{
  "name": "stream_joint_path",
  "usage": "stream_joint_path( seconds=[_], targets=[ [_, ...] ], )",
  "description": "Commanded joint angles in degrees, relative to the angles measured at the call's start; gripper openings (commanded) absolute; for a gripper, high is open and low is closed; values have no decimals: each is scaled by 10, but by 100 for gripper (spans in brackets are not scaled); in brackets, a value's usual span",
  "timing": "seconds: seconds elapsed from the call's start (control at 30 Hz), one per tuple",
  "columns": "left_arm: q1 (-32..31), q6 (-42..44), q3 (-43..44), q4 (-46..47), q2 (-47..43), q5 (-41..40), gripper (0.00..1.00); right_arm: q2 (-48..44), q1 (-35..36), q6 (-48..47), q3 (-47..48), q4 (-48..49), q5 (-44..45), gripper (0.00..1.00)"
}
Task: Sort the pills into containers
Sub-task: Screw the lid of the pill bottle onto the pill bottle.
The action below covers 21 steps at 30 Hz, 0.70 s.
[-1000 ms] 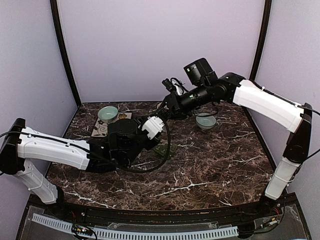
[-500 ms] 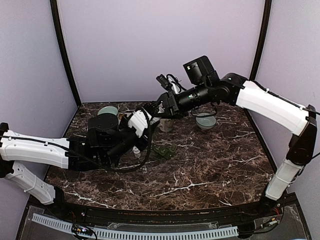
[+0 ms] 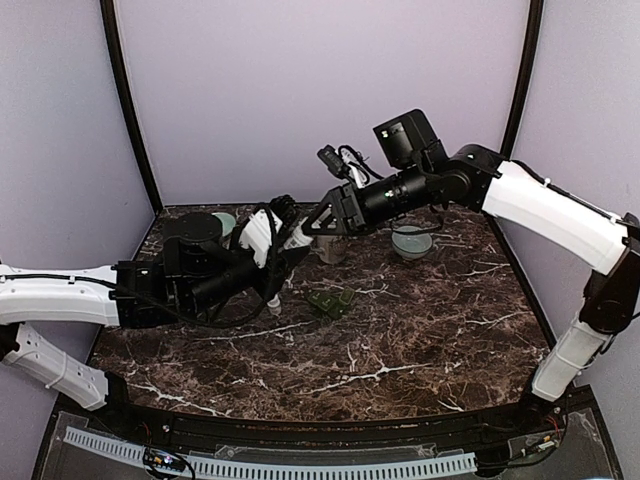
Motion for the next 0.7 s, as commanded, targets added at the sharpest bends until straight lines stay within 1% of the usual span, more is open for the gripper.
stream_joint_path(
  seconds=[0.0, 0.17, 0.4, 0.6, 0.67],
  targets=[
    [13, -39, 25, -38, -29, 31, 9, -25, -12, -17, -15, 10, 26, 54],
    [25, -60, 30, -61, -33, 72, 9, -25, -13, -34, -17, 7, 14, 55],
    [59, -94, 48, -111, -35, 177, 9, -56, -14, -89, -23, -8, 3, 56],
    [89, -122, 59, -138, -37, 245, 9, -77, -14, -128, -35, -14, -21, 56],
    [109, -138, 65, -145, -37, 296, 9, -85, -14, -146, -41, -14, -31, 56]
  ],
)
